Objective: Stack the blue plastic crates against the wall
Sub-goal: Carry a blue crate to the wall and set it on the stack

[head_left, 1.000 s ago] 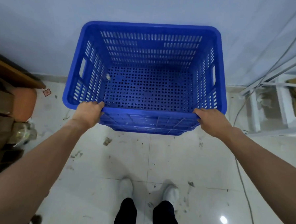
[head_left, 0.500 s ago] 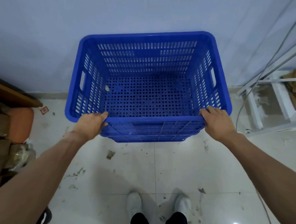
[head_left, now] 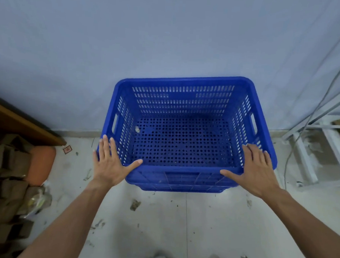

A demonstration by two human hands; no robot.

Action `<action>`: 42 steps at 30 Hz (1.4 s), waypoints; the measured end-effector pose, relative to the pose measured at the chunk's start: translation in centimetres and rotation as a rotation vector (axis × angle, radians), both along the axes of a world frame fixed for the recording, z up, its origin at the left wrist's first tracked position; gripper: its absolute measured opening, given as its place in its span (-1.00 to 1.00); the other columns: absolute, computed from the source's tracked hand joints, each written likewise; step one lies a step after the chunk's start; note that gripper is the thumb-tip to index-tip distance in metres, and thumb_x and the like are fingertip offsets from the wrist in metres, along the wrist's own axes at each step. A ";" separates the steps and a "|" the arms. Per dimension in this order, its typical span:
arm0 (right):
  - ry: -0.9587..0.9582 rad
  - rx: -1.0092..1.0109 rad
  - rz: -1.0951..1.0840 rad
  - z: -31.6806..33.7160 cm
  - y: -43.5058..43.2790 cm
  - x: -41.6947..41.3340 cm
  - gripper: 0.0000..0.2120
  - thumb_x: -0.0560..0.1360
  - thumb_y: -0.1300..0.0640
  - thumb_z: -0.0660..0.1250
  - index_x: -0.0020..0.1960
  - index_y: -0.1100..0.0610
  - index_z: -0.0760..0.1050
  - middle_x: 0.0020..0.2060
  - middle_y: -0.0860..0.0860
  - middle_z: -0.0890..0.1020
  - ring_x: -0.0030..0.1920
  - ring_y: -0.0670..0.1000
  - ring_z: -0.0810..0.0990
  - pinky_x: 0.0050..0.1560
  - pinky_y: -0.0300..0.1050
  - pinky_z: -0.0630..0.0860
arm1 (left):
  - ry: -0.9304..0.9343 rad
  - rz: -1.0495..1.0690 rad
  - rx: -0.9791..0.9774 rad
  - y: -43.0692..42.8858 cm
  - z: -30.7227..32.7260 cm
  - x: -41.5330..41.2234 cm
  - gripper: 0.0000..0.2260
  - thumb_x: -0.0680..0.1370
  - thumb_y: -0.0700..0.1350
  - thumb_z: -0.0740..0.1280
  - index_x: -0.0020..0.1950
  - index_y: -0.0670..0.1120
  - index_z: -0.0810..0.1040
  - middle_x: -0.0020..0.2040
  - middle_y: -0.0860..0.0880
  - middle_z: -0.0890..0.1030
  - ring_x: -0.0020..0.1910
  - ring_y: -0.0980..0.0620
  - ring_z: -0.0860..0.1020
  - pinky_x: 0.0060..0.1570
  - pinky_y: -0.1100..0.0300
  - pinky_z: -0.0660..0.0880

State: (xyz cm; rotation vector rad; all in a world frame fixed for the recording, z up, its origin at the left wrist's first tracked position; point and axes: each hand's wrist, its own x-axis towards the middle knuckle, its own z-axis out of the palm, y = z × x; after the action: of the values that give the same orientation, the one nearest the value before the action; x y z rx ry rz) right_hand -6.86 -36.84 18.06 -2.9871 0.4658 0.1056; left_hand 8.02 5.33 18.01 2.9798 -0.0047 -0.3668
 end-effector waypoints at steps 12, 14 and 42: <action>0.172 -0.063 -0.101 -0.8 -0.3 0.4 0.12 0.19 -0.71 -0.19 0.42 0.00 0.38 0.48 0.01 0.32 0.55 0.03 0.06 0.45 0.32 -0.29 | 0.110 0.053 -0.101 2.7 -0.8 0.9 0.41 0.02 0.72 0.15 0.61 -0.04 -0.29 0.62 -0.09 -0.33 0.60 -0.18 -0.26 0.56 -0.23 -0.02; 0.186 -0.060 -0.102 -0.7 -0.7 0.8 0.14 0.17 -0.72 -0.20 0.43 0.00 0.37 0.49 0.01 0.29 0.55 0.03 0.04 0.44 0.31 -0.33 | 0.116 0.046 -0.084 2.4 -0.8 1.4 0.36 0.03 0.73 0.11 0.61 0.03 -0.28 0.61 -0.12 -0.33 0.60 -0.21 -0.25 0.56 -0.24 -0.01; 0.006 -0.050 -0.296 -1.0 -9.0 14.1 -0.35 0.49 0.36 0.14 0.49 0.11 -0.03 -0.05 0.16 0.32 -0.41 0.15 0.37 -0.43 0.03 0.35 | -0.011 0.275 -0.193 -0.2 0.3 14.4 -0.76 0.66 -0.12 0.14 0.32 -0.13 0.27 -0.05 -0.32 0.59 -0.13 -0.35 0.60 -0.07 -0.28 0.57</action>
State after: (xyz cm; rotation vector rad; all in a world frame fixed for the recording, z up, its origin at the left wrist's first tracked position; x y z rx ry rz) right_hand 7.22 -45.82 17.06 -2.9251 0.9146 0.0765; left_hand 22.38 5.15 18.30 2.7410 0.3443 -0.2966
